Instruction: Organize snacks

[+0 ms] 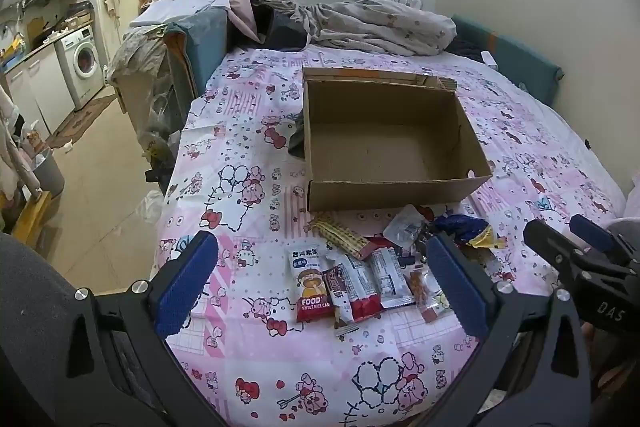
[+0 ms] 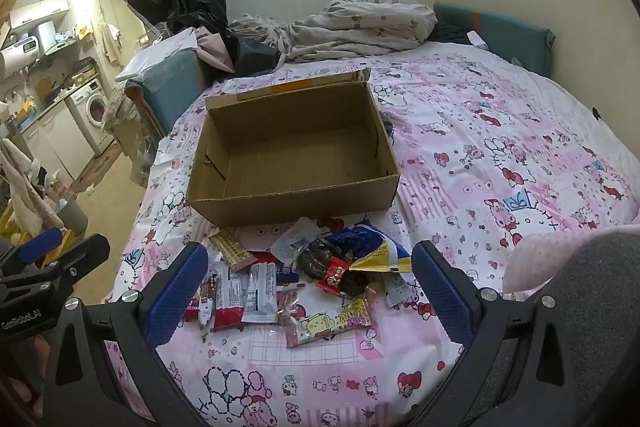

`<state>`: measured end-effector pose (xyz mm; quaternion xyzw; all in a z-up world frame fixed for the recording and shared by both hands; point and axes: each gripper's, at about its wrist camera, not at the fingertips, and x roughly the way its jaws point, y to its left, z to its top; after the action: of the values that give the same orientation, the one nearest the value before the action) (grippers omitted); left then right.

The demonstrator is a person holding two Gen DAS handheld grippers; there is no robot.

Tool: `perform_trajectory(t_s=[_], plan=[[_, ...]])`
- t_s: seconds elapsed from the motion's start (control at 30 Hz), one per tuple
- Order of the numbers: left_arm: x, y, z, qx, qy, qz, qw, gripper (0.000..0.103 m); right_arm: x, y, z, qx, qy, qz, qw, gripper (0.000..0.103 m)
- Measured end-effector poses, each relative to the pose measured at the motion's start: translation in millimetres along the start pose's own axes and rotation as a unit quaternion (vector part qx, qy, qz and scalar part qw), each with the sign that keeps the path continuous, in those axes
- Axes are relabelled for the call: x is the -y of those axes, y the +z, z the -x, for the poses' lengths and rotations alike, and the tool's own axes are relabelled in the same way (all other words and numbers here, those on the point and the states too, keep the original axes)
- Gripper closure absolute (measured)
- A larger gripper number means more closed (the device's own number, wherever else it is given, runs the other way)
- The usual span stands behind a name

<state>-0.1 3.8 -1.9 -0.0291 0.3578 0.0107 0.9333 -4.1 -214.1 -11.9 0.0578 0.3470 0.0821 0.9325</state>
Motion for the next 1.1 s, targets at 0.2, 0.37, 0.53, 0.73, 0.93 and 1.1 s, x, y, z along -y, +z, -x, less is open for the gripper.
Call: perform_trajectory(t_s=[0.2,0.37,0.53,0.73,0.93,1.1], plan=[[-2.9,-0.2,-1.7,-0.002,0.001,0.005,1.0000,0.000,0.5,0.5,1.5,0.003,-0.001,-0.002,1.000,0.000],[-3.0,0.6,-1.9,-0.003,0.002,0.004,1.0000,0.000,-1.4,-1.0,-1.9,-0.001,0.000,-0.007,1.000,0.000],[-3.5,0.8,-1.6,-0.002,0.002,0.005,1.0000,0.000,3.6,-1.0,-0.9,0.000,0.000,-0.004,1.000,0.000],[-4.0,1.0,-1.8,-0.002,0.001,0.006,1.0000,0.000,3.6,0.4,-0.1,0.000,-0.001,-0.007,1.000,0.000],[-5.6,1.8,-0.5,-0.002,0.001,0.009,1.0000,0.000,3.6,0.5,-0.2,-0.001,0.000,-0.007,1.000,0.000],[-5.4,1.9,-0.7,-0.002,0.002,0.008,1.0000,0.000,3.5,0.5,-0.5,-0.001,0.000,-0.007,1.000,0.000]])
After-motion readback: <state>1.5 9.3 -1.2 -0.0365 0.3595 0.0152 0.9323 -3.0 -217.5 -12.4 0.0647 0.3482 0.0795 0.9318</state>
